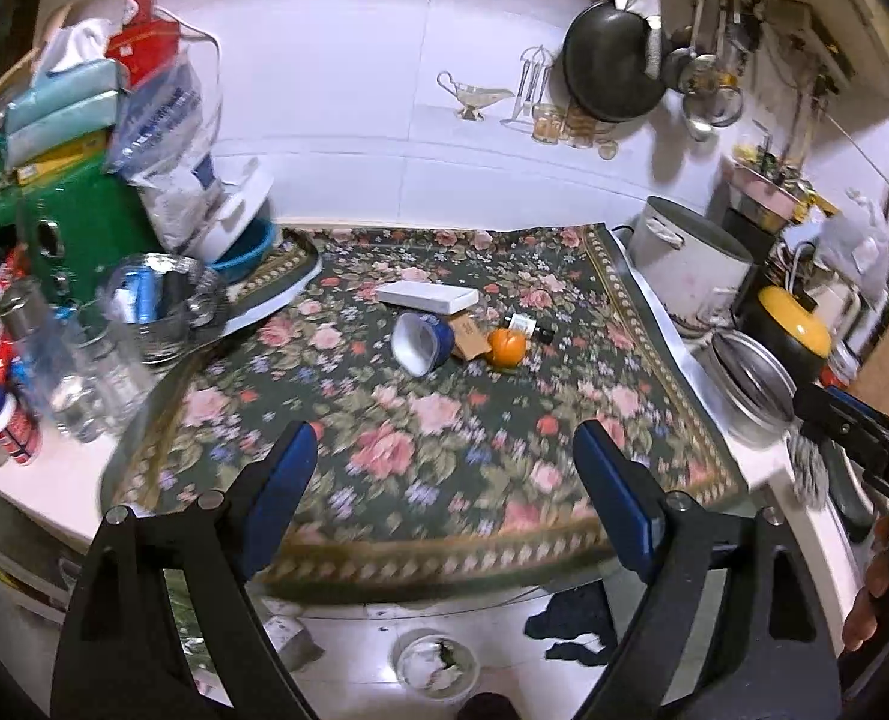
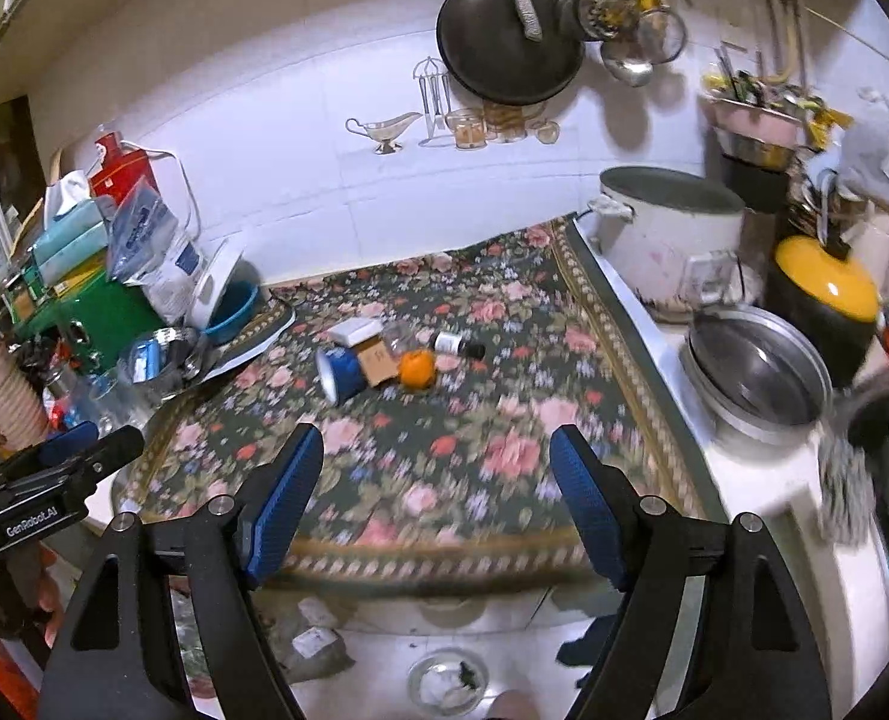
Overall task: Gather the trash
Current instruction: 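Raise both open tools back toward the remaining items on the mat, then grasp the blue Lucky Cup cup with the left tool while the right tool grasps the orange peel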
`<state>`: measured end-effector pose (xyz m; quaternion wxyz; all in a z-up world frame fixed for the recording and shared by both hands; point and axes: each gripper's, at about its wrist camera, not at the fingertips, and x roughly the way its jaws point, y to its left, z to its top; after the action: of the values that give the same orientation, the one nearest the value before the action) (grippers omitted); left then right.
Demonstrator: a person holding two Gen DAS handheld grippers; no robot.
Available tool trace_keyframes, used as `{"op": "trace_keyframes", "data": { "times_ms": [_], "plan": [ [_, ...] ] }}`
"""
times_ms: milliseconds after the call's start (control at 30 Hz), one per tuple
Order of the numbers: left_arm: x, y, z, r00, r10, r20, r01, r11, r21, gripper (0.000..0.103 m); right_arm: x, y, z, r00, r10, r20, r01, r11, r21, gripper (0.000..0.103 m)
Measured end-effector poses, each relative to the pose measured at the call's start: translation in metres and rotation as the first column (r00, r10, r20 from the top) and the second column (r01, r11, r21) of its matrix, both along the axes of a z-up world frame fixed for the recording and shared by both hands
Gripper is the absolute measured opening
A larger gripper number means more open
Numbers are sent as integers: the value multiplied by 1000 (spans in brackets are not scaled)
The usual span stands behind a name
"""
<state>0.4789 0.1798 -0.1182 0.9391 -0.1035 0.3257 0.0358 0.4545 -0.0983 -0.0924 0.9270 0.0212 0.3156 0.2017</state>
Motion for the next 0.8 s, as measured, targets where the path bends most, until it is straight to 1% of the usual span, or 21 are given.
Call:
{"op": "trace_keyframes", "data": {
  "times_ms": [133, 233, 367, 467, 567, 700, 800],
  "plan": [
    [50, -9, -3, 998, 52, -42, -53, 998, -15, 87, 48, -3, 5, 998, 64, -15, -65, 998, -20, 75],
    [75, -10, -9, 994, 94, -56, -96, 995, -35, 87, 77, -2, 0, 993, 113, -26, -114, 993, -40, 75],
    [109, -7, -27, 985, 133, -107, -140, 988, -63, 87, 113, 5, -18, 984, 158, -76, -163, 985, -52, 75],
    [133, -4, -43, 977, 143, -157, -151, 988, -44, 87, 137, 15, -37, 971, 192, -142, -199, 980, -33, 75],
    [156, 1, -61, 972, 127, -199, -136, 990, -29, 87, 157, 26, -53, 960, 204, -194, -214, 976, -32, 75],
    [190, 12, -93, 962, 75, -261, -86, 996, -33, 86, 179, 45, -78, 948, 187, -257, -206, 977, -49, 75],
    [213, 21, -116, 953, 12, -303, -28, 998, -50, 78, 192, 59, -96, 938, 157, -310, -183, 982, -56, 75]
  ]
}}
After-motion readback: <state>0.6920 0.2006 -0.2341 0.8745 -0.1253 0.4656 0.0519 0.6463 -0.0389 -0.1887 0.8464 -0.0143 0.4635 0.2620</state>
